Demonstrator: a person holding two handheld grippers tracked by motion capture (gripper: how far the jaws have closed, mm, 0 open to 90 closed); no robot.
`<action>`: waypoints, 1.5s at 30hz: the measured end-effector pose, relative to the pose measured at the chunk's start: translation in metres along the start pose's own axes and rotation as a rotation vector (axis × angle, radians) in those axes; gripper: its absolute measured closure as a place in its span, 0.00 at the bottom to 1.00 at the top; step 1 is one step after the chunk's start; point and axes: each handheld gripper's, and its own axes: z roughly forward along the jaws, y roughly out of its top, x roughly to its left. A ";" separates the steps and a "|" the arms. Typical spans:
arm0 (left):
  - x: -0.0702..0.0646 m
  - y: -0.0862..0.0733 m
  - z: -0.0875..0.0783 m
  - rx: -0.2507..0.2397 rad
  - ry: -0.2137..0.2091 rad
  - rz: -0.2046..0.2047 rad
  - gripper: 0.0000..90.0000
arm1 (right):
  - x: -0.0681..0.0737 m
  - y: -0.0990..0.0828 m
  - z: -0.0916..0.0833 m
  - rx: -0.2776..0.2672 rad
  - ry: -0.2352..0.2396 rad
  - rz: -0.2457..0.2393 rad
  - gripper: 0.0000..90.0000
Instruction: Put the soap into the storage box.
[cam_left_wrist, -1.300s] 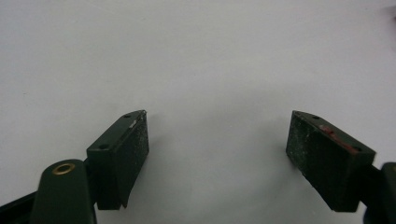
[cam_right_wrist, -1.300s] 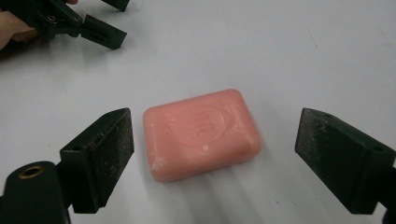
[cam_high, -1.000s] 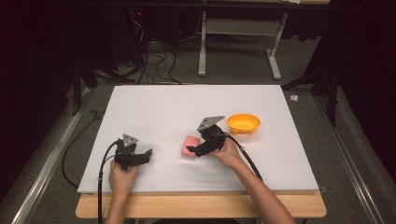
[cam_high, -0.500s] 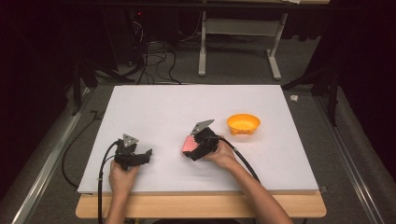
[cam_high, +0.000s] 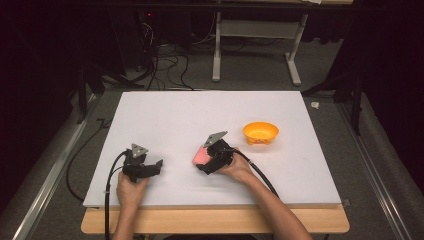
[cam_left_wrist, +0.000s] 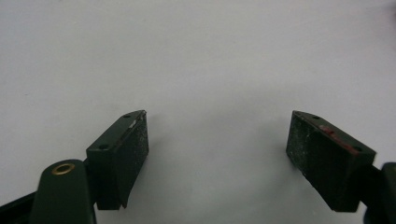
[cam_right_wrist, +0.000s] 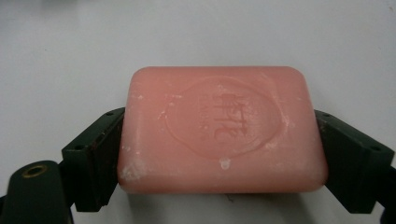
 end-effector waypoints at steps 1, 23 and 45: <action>0.000 0.000 0.000 0.000 0.000 0.000 0.24 | 0.000 0.000 0.000 -0.001 -0.002 0.004 0.15; 0.001 0.000 0.000 0.004 -0.003 -0.003 0.24 | -0.001 -0.008 -0.026 -0.056 -0.020 0.077 0.15; 0.001 0.000 0.001 0.001 -0.004 -0.011 0.23 | -0.005 -0.031 -0.067 -0.104 -0.073 0.177 0.15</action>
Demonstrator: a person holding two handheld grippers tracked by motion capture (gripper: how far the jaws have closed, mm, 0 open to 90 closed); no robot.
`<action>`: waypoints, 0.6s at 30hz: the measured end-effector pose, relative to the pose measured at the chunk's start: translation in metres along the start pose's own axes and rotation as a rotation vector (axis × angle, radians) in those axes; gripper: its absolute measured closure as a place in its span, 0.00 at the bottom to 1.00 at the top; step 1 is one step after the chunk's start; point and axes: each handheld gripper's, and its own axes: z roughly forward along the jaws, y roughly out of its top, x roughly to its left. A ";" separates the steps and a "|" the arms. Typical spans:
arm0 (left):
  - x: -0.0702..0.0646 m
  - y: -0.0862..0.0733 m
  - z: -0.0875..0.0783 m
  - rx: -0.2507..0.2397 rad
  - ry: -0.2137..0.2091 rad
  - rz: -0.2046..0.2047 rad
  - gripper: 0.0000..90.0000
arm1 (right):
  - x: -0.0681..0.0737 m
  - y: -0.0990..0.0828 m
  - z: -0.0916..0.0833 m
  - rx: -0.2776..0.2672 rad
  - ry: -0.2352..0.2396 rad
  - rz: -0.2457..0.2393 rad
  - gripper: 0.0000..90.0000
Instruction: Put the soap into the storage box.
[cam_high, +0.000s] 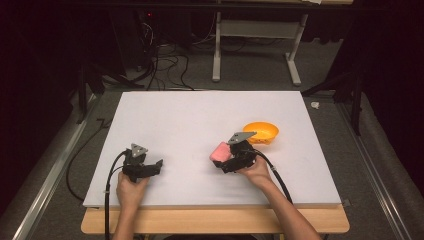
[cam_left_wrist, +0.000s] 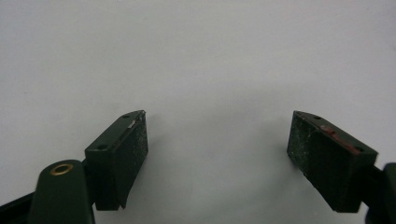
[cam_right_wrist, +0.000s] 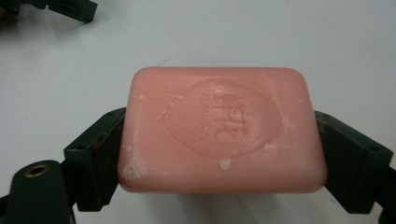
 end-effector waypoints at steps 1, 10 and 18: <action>0.000 0.000 0.000 0.000 0.000 0.000 0.23 | 0.000 0.000 -0.002 0.001 -0.003 0.008 0.15; 0.000 0.000 0.000 0.000 0.001 0.000 0.23 | -0.002 -0.007 -0.016 -0.023 -0.011 0.038 0.15; 0.000 0.000 0.000 0.001 0.001 0.001 0.23 | -0.001 -0.012 -0.032 -0.036 -0.049 0.048 0.15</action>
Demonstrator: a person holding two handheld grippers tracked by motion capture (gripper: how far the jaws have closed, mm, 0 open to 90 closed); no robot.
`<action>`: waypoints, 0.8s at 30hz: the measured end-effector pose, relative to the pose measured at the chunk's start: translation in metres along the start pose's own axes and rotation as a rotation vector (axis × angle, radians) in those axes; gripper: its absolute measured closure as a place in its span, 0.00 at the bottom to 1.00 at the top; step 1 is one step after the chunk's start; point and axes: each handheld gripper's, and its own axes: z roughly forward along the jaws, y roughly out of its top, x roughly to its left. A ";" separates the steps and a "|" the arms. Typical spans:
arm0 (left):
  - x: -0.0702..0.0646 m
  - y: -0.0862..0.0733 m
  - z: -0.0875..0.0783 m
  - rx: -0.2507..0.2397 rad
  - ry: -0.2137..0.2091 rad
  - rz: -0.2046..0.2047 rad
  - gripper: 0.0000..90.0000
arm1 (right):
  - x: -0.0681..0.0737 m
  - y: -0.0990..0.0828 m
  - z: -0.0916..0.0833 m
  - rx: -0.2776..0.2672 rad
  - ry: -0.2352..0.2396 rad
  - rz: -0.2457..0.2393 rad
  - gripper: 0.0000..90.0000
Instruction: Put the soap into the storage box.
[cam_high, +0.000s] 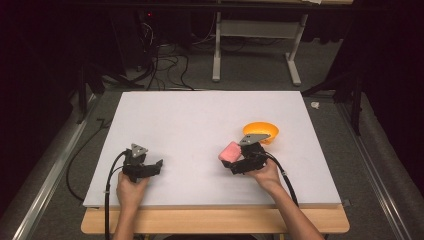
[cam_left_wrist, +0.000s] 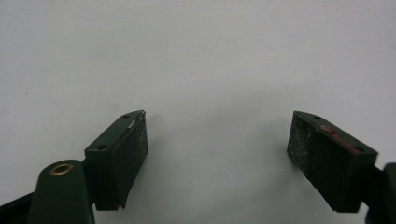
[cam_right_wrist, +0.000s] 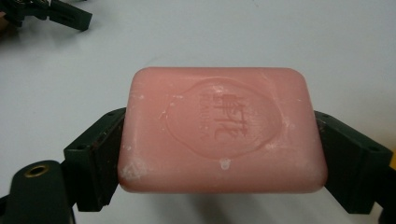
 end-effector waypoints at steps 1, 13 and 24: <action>0.000 0.000 0.000 -0.001 0.000 -0.001 0.23 | 0.000 0.000 -0.001 -0.004 -0.002 -0.003 0.15; 0.000 0.000 0.000 -0.001 0.000 0.000 0.23 | -0.005 -0.011 -0.021 -0.032 -0.024 0.050 0.15; 0.000 0.000 0.000 -0.001 0.000 0.000 0.23 | -0.011 -0.021 -0.034 -0.049 -0.042 0.099 0.15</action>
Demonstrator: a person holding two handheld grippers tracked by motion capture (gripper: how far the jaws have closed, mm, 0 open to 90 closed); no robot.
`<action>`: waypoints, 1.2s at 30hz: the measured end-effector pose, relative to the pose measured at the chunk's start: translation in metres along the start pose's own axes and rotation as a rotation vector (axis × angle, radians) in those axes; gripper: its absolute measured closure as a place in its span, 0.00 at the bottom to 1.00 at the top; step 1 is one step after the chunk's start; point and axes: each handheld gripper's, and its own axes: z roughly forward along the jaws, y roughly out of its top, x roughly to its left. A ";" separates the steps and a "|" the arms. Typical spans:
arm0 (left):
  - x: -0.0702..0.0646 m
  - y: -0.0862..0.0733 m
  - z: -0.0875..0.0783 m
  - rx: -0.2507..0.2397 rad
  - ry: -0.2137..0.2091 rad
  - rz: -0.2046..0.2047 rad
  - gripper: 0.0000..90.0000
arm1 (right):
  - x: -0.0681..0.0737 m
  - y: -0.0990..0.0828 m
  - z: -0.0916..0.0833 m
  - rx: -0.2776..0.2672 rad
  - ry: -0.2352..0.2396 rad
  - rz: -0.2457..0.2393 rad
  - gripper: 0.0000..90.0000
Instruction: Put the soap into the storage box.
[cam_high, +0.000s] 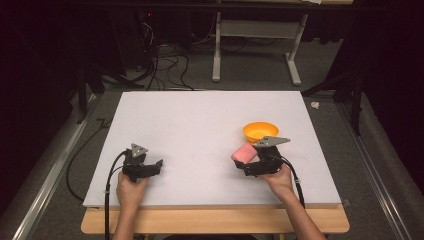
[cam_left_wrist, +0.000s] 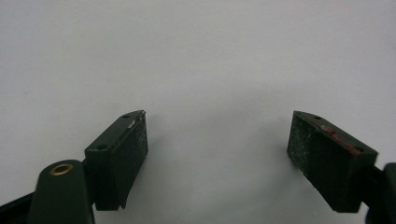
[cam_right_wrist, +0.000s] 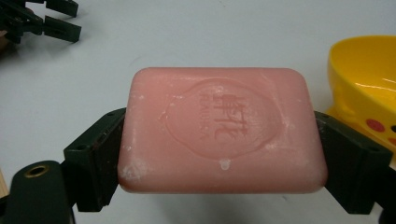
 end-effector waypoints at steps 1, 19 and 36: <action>0.000 0.000 0.000 0.000 0.000 0.000 0.23 | -0.001 -0.001 -0.001 0.000 -0.004 0.004 0.15; 0.000 0.000 0.000 0.000 -0.001 0.000 0.23 | -0.013 -0.021 -0.023 -0.014 -0.049 0.081 0.15; 0.000 0.000 0.000 0.000 0.002 0.002 0.23 | -0.028 -0.030 -0.045 -0.049 -0.127 0.154 0.15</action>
